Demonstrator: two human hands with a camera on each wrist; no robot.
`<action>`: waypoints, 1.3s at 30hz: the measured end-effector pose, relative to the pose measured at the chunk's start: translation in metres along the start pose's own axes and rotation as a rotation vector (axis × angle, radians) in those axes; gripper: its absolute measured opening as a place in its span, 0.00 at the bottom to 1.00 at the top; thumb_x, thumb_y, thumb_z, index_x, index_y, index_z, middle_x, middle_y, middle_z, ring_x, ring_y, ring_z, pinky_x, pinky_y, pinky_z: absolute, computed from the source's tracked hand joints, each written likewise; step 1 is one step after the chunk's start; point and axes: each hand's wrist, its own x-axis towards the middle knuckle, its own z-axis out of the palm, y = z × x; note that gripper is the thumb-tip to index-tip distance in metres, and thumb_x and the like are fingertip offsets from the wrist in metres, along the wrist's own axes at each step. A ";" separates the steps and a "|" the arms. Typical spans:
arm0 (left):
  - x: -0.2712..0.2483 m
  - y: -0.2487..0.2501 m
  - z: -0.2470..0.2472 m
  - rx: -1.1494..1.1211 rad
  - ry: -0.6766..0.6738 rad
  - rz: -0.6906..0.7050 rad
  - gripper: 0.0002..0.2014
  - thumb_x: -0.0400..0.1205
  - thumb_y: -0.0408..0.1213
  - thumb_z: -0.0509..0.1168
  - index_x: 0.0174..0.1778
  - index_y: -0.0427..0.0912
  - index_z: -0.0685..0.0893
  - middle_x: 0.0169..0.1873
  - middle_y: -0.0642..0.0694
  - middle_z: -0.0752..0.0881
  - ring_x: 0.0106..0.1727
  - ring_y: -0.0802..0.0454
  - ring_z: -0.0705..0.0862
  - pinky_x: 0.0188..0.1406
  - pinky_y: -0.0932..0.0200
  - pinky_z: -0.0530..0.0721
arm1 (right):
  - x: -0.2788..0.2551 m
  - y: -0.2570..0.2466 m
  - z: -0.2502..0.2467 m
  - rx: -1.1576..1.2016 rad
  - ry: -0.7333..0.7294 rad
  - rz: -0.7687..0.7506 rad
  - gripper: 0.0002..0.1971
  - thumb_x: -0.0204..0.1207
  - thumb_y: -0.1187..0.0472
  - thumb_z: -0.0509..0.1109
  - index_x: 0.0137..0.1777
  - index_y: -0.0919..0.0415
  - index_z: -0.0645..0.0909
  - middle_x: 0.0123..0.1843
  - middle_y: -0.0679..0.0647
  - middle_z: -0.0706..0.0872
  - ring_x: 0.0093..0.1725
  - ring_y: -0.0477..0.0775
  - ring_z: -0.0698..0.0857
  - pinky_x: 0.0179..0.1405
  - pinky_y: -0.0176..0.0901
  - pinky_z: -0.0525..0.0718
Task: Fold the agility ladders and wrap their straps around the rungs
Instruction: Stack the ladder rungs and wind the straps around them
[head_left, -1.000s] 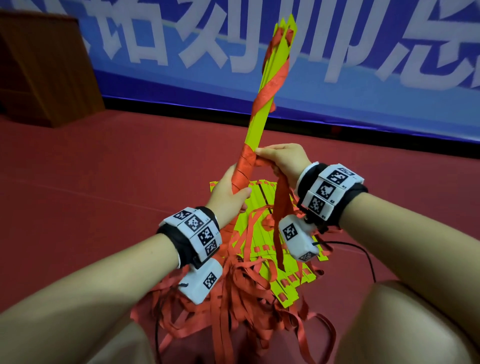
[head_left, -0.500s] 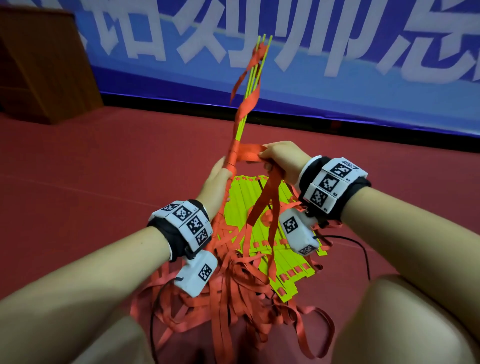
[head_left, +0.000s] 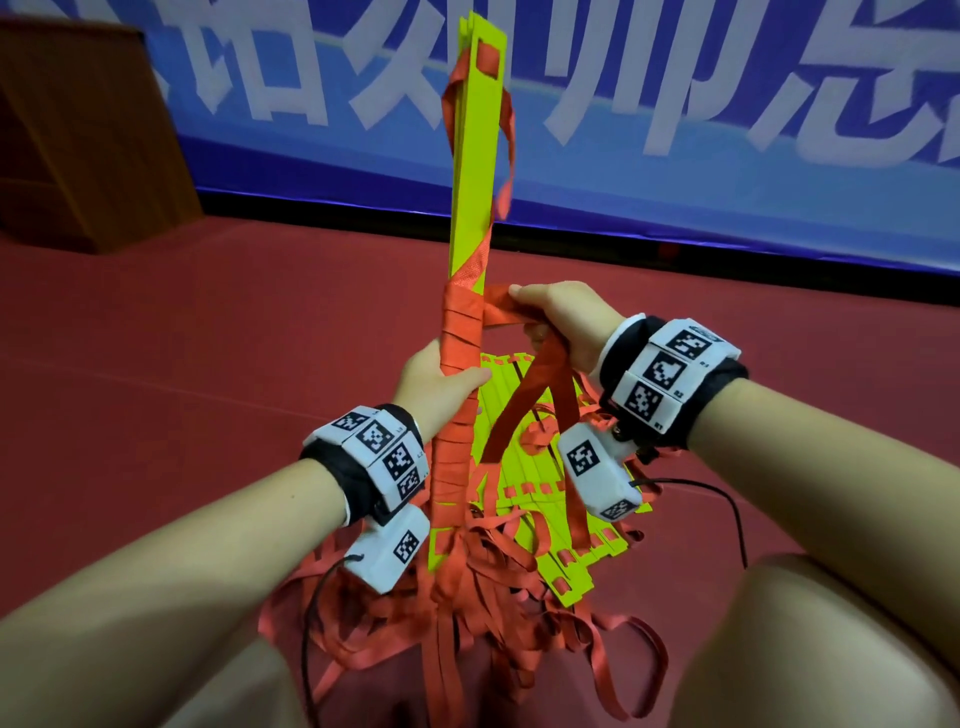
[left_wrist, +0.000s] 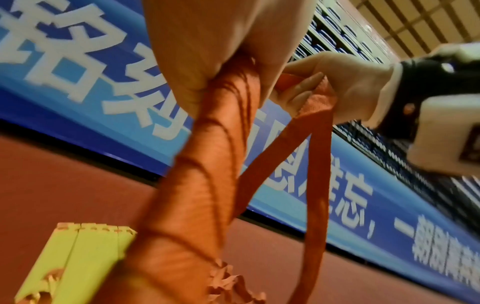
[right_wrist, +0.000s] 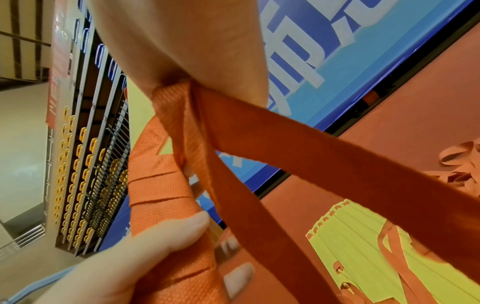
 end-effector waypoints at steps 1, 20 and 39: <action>-0.001 0.001 0.001 -0.040 -0.004 -0.019 0.11 0.78 0.27 0.70 0.39 0.47 0.78 0.34 0.46 0.81 0.37 0.48 0.83 0.45 0.47 0.89 | 0.000 0.000 0.001 -0.015 0.002 -0.012 0.08 0.82 0.56 0.65 0.50 0.62 0.78 0.12 0.47 0.67 0.13 0.44 0.65 0.17 0.33 0.62; -0.008 0.011 0.008 0.160 -0.060 0.081 0.22 0.90 0.50 0.48 0.81 0.53 0.63 0.59 0.49 0.78 0.51 0.51 0.79 0.45 0.61 0.68 | -0.012 0.000 0.016 0.013 -0.012 -0.014 0.11 0.79 0.66 0.63 0.35 0.63 0.80 0.36 0.61 0.81 0.20 0.48 0.69 0.23 0.39 0.65; 0.001 0.005 -0.018 -0.230 -0.307 0.091 0.37 0.81 0.26 0.69 0.81 0.57 0.63 0.57 0.45 0.87 0.37 0.42 0.90 0.32 0.55 0.88 | -0.003 0.002 0.011 0.254 -0.171 -0.109 0.10 0.83 0.69 0.60 0.44 0.59 0.80 0.28 0.49 0.78 0.17 0.38 0.71 0.16 0.24 0.68</action>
